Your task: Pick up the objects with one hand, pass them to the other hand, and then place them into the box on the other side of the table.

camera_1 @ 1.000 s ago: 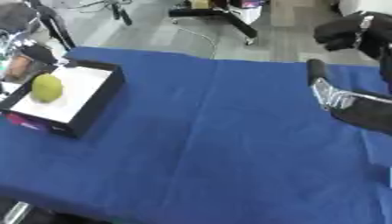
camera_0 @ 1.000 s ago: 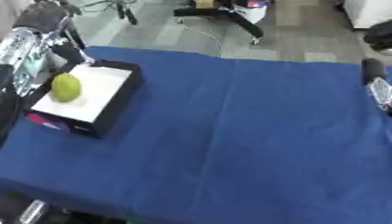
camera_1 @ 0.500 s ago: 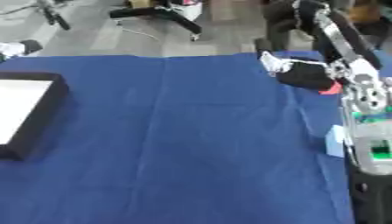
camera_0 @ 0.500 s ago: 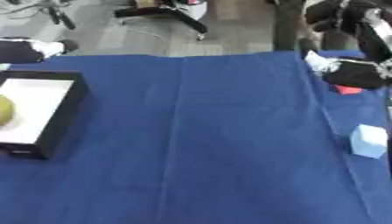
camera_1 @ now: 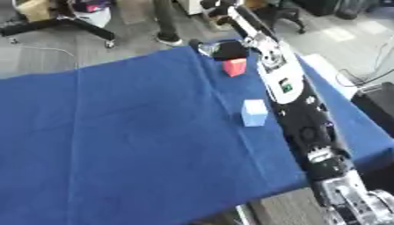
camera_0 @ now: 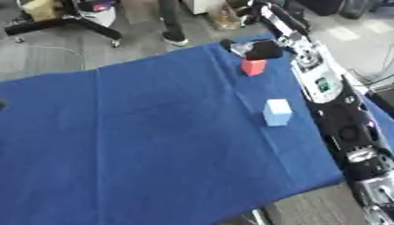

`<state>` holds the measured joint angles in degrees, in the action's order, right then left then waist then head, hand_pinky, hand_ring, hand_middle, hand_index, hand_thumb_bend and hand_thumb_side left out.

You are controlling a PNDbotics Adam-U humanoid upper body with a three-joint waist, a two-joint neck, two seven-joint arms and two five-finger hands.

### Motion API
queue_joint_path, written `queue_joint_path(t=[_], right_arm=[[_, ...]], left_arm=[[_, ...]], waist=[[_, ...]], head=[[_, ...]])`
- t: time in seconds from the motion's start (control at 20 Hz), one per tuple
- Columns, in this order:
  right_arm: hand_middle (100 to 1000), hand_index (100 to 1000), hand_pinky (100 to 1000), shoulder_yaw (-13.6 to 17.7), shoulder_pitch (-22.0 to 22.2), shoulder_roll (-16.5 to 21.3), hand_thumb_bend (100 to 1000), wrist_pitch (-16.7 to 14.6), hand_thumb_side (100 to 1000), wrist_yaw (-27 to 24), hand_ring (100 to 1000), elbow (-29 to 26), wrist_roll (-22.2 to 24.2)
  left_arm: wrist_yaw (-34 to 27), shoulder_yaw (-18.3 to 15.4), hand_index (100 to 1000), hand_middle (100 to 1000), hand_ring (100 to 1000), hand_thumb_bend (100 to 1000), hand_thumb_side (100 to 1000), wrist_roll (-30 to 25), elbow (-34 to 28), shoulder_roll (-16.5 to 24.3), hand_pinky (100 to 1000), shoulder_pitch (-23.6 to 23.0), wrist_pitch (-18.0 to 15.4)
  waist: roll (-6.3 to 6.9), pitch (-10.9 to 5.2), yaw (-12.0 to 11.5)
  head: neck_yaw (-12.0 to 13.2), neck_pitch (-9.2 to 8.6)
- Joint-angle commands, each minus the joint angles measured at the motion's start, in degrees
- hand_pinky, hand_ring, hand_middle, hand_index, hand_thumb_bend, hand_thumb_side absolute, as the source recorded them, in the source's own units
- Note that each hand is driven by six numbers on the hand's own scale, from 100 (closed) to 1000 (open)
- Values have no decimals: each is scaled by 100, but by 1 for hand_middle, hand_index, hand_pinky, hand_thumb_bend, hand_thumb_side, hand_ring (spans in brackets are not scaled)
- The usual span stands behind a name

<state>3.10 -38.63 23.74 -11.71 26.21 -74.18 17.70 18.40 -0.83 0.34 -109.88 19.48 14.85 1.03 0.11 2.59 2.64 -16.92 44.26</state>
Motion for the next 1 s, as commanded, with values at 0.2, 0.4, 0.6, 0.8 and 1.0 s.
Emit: queue_joint_path(t=[0.2,0.4,0.6,0.8,1.0], right_arm=[[919,945,843,-17,-604,588,495,-340,413,378,917,1502,535],[910,942,841,18,-951,633,486,-257,423,907,907,2428,437],[904,942,836,151,-1227,550,487,196,431,1440,898,3220,35],[902,941,835,284,-1451,478,499,705,429,1897,893,3764,-577],[891,938,832,378,-1576,461,506,1132,423,2178,886,4134,-1086]], left_arm=[[-83,137,779,588,576,808,422,-160,18,-236,772,-65,-51],[-79,186,777,584,573,805,426,-207,53,-344,771,-89,-62],[-68,220,777,583,571,803,428,-255,64,-416,770,-82,-67],[-57,248,777,582,569,802,429,-293,68,-484,770,-61,-66],[-57,277,776,582,568,802,430,-320,65,-519,769,-25,-63]], waist=[[-77,-87,-73],[-55,-98,-142],[-9,-78,-212],[28,-30,-306],[44,32,-405]], head=[[-227,-14],[-299,-14],[-424,-14],[-495,-14],[-576,-14]])
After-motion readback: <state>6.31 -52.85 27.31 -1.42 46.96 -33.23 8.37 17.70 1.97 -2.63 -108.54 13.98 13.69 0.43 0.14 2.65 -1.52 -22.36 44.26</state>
